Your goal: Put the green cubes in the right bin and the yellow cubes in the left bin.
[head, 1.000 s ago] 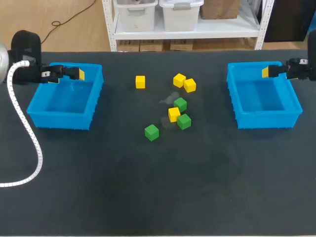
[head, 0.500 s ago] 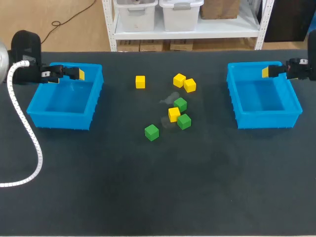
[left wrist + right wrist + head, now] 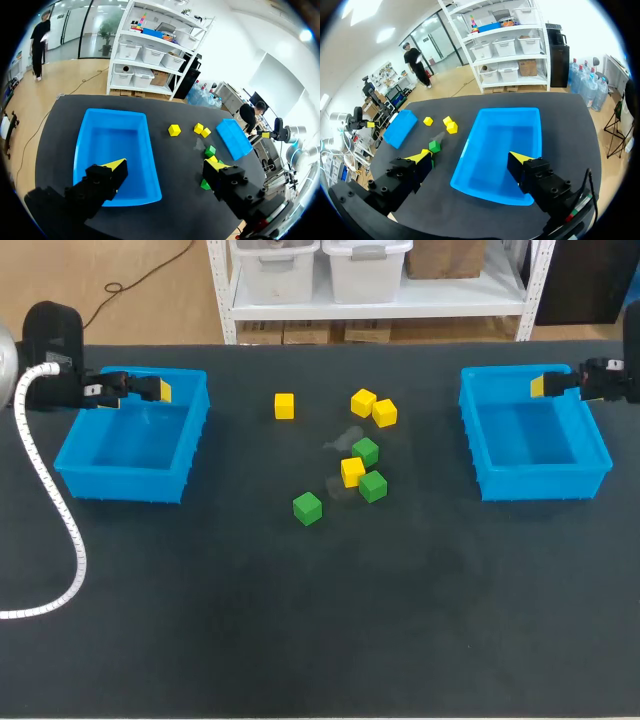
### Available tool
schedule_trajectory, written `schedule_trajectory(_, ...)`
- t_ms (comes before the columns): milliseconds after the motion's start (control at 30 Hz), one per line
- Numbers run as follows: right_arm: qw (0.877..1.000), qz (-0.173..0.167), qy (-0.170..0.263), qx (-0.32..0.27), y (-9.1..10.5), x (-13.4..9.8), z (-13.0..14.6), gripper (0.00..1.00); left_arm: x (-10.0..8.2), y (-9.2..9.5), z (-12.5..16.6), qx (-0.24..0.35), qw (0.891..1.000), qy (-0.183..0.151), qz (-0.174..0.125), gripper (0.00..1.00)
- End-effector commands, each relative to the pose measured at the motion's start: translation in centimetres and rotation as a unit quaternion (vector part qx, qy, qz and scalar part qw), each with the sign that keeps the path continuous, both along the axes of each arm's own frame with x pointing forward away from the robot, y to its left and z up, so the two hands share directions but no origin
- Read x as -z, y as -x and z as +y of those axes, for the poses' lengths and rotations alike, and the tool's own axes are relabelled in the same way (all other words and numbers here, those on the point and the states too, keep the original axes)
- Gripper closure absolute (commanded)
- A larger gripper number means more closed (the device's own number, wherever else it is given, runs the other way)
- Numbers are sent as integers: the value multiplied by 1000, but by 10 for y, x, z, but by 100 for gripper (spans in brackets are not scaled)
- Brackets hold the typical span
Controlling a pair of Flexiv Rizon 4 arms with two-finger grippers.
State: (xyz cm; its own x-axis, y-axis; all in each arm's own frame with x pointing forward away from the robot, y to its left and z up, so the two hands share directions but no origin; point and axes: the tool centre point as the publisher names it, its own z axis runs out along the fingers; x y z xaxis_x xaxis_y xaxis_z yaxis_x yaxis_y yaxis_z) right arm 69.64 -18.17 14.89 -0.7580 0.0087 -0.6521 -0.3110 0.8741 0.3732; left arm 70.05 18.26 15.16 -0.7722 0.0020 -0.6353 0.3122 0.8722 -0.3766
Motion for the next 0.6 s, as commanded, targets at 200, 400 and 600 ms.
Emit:
schedule_trajectory(200, 996, -28, 59, -52, -13, -28, 37, 0, 2, 0, 2, 2, 1000, 4, -3, 0)
schedule_trajectory(400, 990, -33, 96, -95, -14, -23, 82, 0, 2, 0, 2, 2, 1000, 4, -3, 0)
schedule_trajectory(600, 984, -22, 122, -127, -3, -3, 123, 0, 2, 0, 2, 2, 1000, 4, -3, 0)
